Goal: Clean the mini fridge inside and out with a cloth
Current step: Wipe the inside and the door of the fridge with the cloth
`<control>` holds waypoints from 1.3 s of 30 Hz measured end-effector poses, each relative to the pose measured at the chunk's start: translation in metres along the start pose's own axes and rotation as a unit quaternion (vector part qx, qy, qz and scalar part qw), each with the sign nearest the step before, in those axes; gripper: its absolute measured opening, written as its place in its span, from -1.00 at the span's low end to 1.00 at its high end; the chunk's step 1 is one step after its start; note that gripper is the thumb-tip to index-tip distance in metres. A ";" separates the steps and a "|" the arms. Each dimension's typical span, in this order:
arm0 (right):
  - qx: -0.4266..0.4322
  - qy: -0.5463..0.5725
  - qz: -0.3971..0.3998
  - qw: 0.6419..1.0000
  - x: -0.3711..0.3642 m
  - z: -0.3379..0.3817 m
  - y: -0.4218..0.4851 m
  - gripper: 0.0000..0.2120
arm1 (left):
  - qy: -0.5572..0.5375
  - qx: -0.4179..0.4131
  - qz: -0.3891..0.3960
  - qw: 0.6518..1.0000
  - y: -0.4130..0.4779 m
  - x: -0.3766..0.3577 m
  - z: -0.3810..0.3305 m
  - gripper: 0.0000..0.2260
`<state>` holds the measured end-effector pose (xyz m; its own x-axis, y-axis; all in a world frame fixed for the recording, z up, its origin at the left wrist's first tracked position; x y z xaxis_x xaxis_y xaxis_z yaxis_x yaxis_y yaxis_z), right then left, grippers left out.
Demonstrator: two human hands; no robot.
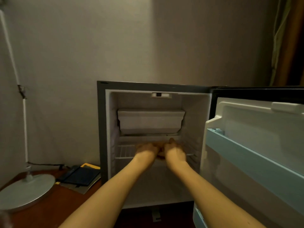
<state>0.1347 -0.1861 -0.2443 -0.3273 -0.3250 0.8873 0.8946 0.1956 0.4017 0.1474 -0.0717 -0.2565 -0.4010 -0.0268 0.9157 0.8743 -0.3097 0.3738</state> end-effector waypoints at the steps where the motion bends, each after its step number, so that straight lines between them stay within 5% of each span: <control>1: 0.017 -0.008 0.005 1.000 0.001 0.001 -0.004 -0.73 | 0.001 0.006 0.001 1.000 -0.007 0.001 0.000 -0.69; 12: 0.090 -0.001 -0.009 0.996 0.006 0.071 -0.027 -0.70 | 0.118 0.102 -0.042 0.987 -0.093 0.041 0.039 -0.66; 16: 0.087 0.007 0.097 0.992 -0.005 0.068 -0.026 -0.52 | 0.083 0.109 -0.016 0.990 -0.108 0.023 0.041 -0.63; 19: 0.104 -0.020 0.154 0.982 -0.024 0.064 -0.024 -0.36 | 0.051 0.070 -0.071 0.994 -0.129 0.017 0.042 -0.59; 27: 0.138 -0.058 0.082 0.985 -0.039 0.086 -0.015 -0.52 | 0.069 0.037 -0.089 0.993 -0.185 -0.001 0.071 -0.32; 34: 0.111 -0.065 0.074 0.989 -0.045 0.085 -0.010 -0.50 | 0.017 0.118 -0.005 0.993 -0.229 -0.046 0.078 -0.36; 39: 0.108 -0.065 0.064 0.990 -0.038 0.084 -0.015 -0.52 | -0.030 0.239 0.055 0.969 -0.285 -0.114 0.057 -0.64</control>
<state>0.1082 -0.0992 -0.2655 -0.2633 -0.1661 0.9503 0.8498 0.4264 0.3100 -0.0401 0.0741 -0.4593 -0.2941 0.0260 0.9554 0.9434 0.1680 0.2858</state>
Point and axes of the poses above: each hand's wrist, its own y-axis towards the middle knuckle, its own x-axis out of the back of the hand, z = x × y, the point moved 2 cm from there along y, towards the middle knuckle, and after that the axes turned 4 degrees about -y, right-handed, at the moved point
